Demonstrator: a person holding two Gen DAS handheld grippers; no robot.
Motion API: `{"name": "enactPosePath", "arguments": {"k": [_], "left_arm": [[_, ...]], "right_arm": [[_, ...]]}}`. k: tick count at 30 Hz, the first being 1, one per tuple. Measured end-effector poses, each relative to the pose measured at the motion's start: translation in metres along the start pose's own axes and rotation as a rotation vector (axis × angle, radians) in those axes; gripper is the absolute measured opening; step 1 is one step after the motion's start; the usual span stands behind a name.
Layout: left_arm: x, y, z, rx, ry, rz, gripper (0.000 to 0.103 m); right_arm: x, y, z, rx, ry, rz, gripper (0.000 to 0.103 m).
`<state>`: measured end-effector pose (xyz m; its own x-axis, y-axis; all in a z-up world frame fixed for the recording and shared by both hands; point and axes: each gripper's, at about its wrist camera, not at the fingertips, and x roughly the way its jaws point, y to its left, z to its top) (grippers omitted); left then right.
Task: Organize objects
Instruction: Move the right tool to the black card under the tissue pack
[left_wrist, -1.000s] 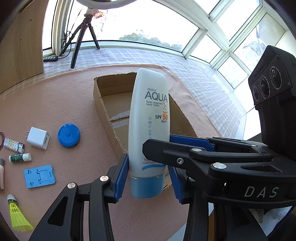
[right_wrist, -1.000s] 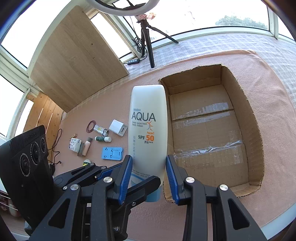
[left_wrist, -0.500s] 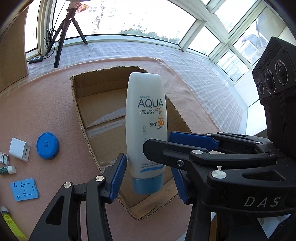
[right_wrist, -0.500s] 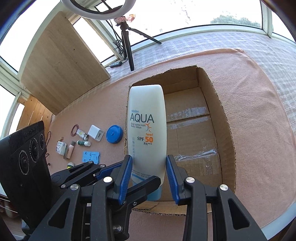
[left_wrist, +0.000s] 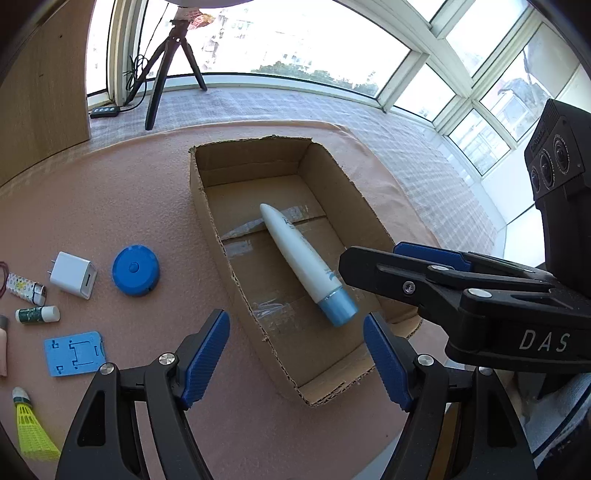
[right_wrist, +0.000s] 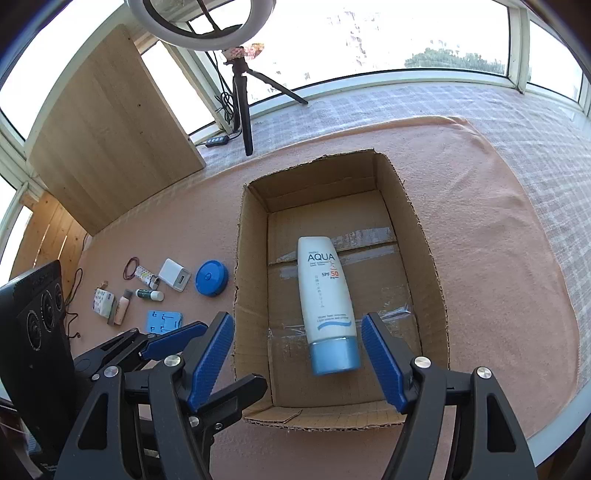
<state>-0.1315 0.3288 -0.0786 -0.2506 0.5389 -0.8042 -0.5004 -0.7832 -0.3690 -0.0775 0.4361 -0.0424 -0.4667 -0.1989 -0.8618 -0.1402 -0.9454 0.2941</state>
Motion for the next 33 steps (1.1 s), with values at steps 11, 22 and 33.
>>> {"name": "enactPosePath", "arguments": {"k": [11,22,33], "left_arm": [[-0.066,0.053,-0.030,-0.083,-0.064,0.082,0.078],[-0.131,0.133,-0.080,-0.203,-0.114,0.192,0.078],[-0.188,0.217,-0.169,-0.407,-0.133,0.280,0.078]], "right_arm": [[0.008,0.056,-0.006,-0.114,-0.031,0.049,0.068],[0.039,0.150,-0.006,-0.322,0.017,0.130,0.068],[0.089,0.270,-0.013,-0.583,0.160,0.226,0.068]]}}
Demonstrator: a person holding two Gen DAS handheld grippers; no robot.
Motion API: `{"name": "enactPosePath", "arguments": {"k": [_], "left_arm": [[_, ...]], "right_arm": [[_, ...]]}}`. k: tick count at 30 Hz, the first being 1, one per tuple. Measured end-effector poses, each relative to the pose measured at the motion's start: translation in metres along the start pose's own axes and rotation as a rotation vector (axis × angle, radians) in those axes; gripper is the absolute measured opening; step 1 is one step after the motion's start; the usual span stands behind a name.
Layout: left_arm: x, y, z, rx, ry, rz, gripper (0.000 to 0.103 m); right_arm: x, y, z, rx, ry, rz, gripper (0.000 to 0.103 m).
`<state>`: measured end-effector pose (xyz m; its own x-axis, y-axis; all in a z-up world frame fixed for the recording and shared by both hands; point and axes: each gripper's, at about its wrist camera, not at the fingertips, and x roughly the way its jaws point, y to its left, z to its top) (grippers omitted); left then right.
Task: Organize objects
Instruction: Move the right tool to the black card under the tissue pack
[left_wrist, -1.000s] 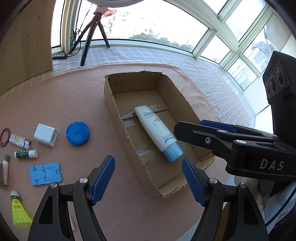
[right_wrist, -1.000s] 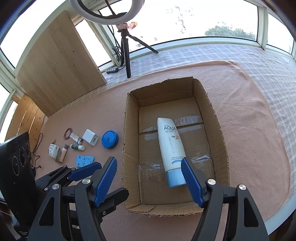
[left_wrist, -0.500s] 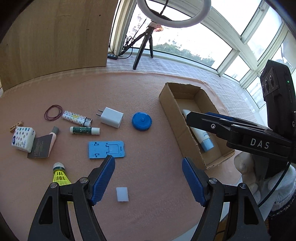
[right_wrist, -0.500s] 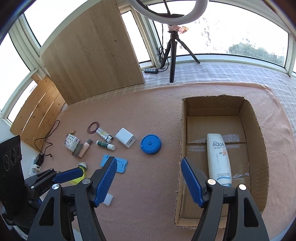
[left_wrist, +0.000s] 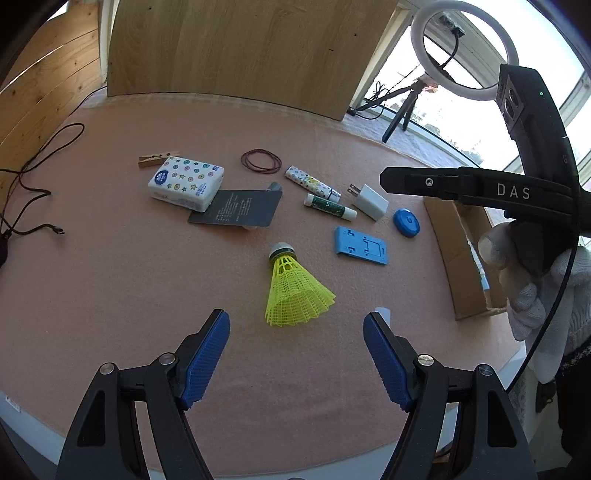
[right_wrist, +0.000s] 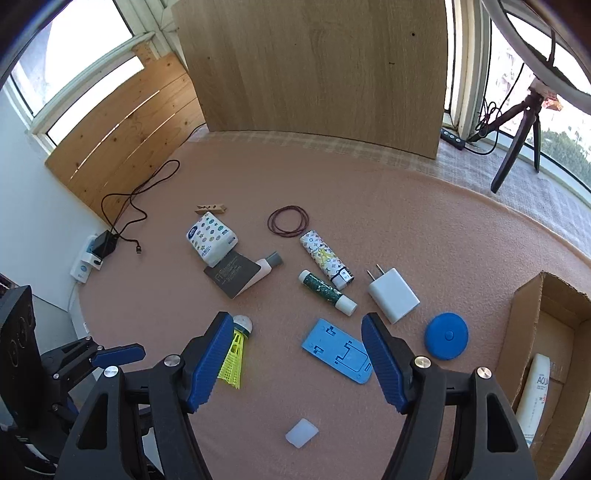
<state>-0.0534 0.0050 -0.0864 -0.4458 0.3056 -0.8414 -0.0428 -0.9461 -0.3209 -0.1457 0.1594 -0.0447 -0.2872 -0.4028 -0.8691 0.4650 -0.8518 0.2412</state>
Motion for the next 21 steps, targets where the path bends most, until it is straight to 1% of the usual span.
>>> {"name": "enactPosePath", "arguments": {"k": [6,9,17,20,21], "left_arm": [[-0.017,0.043,-0.011,-0.086,-0.020,0.037,0.078],[-0.023,0.058,-0.015,-0.117,-0.027,0.052,0.078],[-0.027,0.079,-0.022,-0.163,-0.025,0.074,0.078],[-0.029,0.087,-0.024,-0.180,-0.027,0.083,0.078],[-0.029,0.089,-0.025,-0.186,-0.027,0.085,0.078]], "right_arm": [[0.045,0.036,0.026,-0.087,0.088,0.064,0.068],[0.066,0.049,0.035,-0.123,0.126,0.076,0.068],[0.115,0.067,0.059,-0.188,0.206,0.064,0.068],[0.131,0.069,0.065,-0.206,0.247,0.087,0.068],[0.136,0.070,0.067,-0.217,0.254,0.082,0.068]]}}
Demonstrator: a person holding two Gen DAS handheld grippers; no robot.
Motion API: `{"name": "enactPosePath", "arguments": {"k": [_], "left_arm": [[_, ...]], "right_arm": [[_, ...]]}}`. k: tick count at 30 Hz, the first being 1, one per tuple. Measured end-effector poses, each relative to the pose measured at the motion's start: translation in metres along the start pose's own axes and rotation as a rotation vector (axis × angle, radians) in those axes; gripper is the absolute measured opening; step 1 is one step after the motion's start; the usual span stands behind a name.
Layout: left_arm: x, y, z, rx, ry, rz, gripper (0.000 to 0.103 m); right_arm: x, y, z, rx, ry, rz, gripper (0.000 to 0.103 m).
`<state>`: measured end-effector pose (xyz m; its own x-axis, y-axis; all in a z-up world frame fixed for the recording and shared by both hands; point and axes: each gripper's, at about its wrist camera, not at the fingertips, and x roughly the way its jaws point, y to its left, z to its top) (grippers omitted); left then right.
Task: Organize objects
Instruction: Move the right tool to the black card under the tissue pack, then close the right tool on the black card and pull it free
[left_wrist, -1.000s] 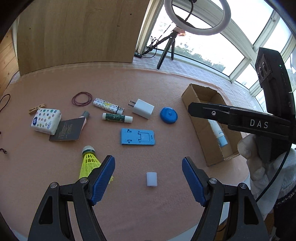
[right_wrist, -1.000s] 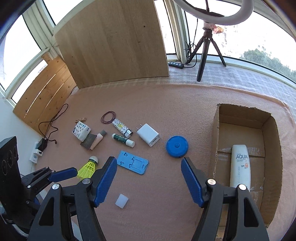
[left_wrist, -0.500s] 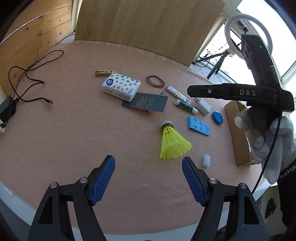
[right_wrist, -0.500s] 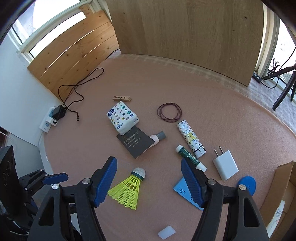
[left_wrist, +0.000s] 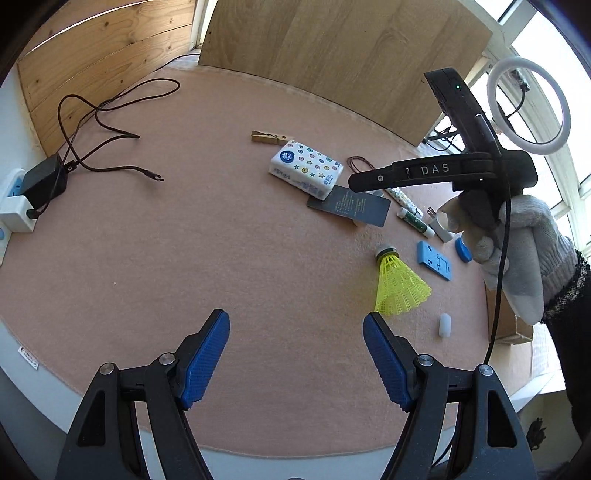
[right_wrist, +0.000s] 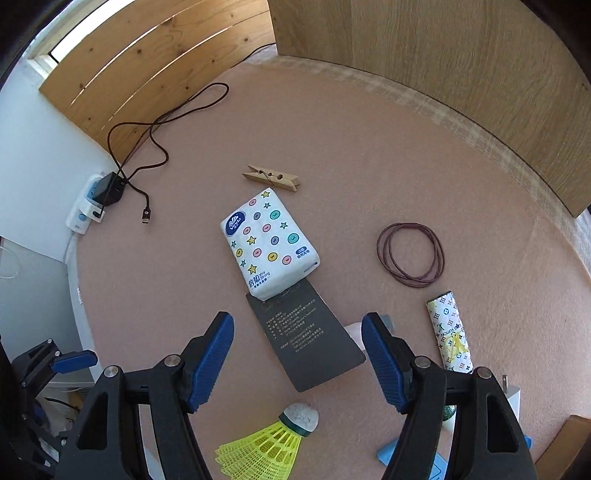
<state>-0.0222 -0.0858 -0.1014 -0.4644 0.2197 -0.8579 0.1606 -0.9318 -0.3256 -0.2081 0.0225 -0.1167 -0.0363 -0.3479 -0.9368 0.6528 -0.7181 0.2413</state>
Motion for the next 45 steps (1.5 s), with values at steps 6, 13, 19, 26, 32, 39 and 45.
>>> {"name": "enactPosePath", "arguments": {"k": [6,13,19,26,32,39,45], "left_arm": [[0.003,0.011,0.000,-0.022,0.004,0.011,0.078],[0.003,0.019,0.002,-0.037,0.003,0.012,0.078],[0.006,0.022,0.002,-0.046,0.009,0.002,0.078],[0.006,0.025,0.002,-0.059,0.011,-0.003,0.078],[0.004,0.029,0.000,-0.066,0.008,-0.002,0.078],[0.003,0.029,-0.001,-0.069,0.005,-0.003,0.078],[0.003,0.030,-0.002,-0.070,0.003,-0.003,0.078]], "right_arm": [[0.022,-0.001,0.011,-0.035,0.063,-0.009,0.068],[0.034,-0.003,0.012,-0.026,0.100,-0.001,0.068],[0.036,0.009,0.009,-0.067,0.107,-0.025,0.068],[0.051,0.034,0.002,-0.164,0.134,-0.138,0.068],[0.053,0.046,0.000,-0.212,0.151,-0.180,0.063],[0.046,0.050,-0.005,-0.200,0.156,-0.144,0.046],[0.041,0.057,-0.015,-0.189,0.160,-0.075,0.046]]}}
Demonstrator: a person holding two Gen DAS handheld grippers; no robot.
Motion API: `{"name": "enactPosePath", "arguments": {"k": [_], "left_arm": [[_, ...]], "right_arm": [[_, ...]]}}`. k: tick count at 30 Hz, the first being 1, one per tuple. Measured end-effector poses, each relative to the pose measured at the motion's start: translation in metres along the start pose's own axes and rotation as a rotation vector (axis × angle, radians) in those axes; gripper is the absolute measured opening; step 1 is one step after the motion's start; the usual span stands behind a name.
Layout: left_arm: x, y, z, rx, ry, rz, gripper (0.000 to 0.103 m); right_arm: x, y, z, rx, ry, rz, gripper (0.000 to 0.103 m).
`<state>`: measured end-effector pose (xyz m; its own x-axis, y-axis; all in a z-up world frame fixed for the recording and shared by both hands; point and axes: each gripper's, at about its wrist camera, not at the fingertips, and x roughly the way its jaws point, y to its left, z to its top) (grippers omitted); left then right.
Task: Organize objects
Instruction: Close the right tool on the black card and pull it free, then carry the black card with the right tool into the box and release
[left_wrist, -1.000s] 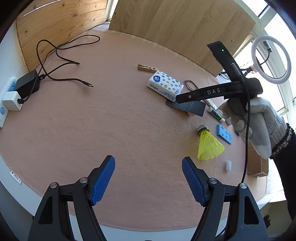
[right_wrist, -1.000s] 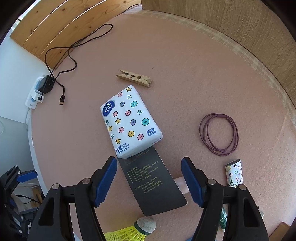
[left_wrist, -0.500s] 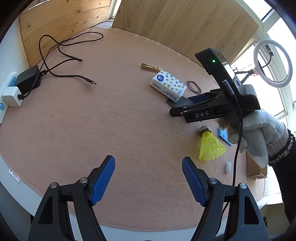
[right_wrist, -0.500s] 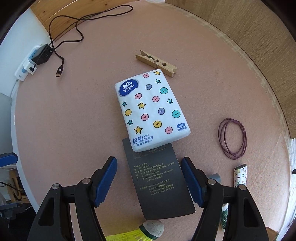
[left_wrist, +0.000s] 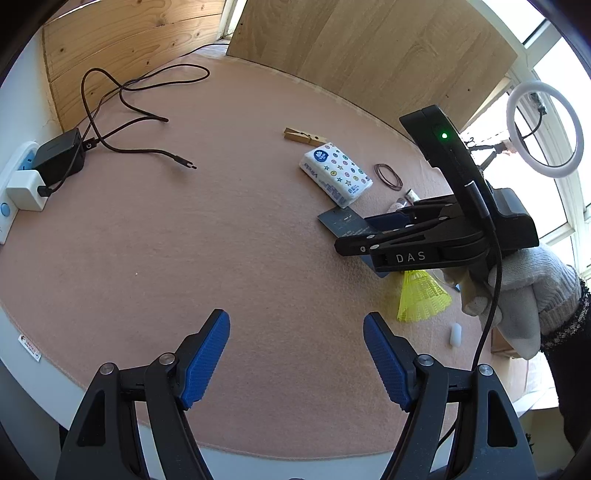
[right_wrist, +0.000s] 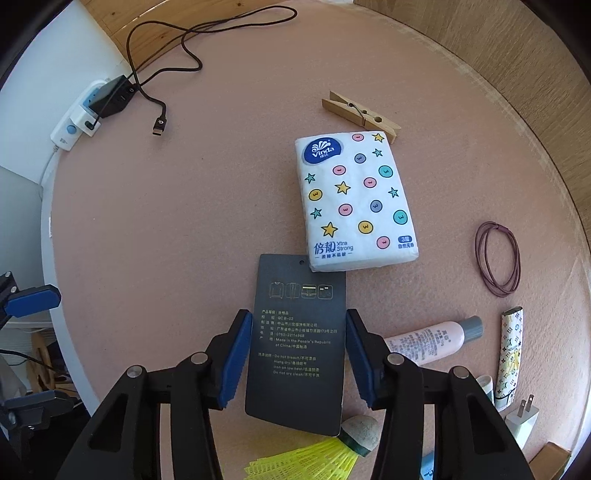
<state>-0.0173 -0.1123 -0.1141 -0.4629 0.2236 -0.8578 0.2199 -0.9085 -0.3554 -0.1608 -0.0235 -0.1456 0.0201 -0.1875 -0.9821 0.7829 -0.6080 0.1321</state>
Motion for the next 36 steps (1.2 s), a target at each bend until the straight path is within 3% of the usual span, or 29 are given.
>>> {"name": "enactPosePath", "arguments": {"k": [8,15,20,23,36], "left_arm": [[-0.003,0.002,0.001,0.000,-0.006,0.003,0.078],[-0.006,-0.010,0.004,0.029,-0.018,-0.005,0.078],[-0.002,-0.026,0.006,0.068,-0.012,-0.013,0.078],[0.003,-0.038,0.007,0.094,-0.001,-0.024,0.078],[0.029,-0.101,0.007,0.221,0.047,-0.076,0.078]], "right_arm": [[-0.011,0.008,-0.025,0.026,-0.044,0.066,0.046],[-0.056,-0.011,-0.076,0.192,-0.192,0.127,0.046],[-0.089,-0.018,-0.110,0.301,-0.308,0.121,0.046],[-0.099,-0.013,-0.128,0.363,-0.358,0.091,0.046],[-0.160,-0.090,-0.260,0.714,-0.485,-0.146,0.046]]}}
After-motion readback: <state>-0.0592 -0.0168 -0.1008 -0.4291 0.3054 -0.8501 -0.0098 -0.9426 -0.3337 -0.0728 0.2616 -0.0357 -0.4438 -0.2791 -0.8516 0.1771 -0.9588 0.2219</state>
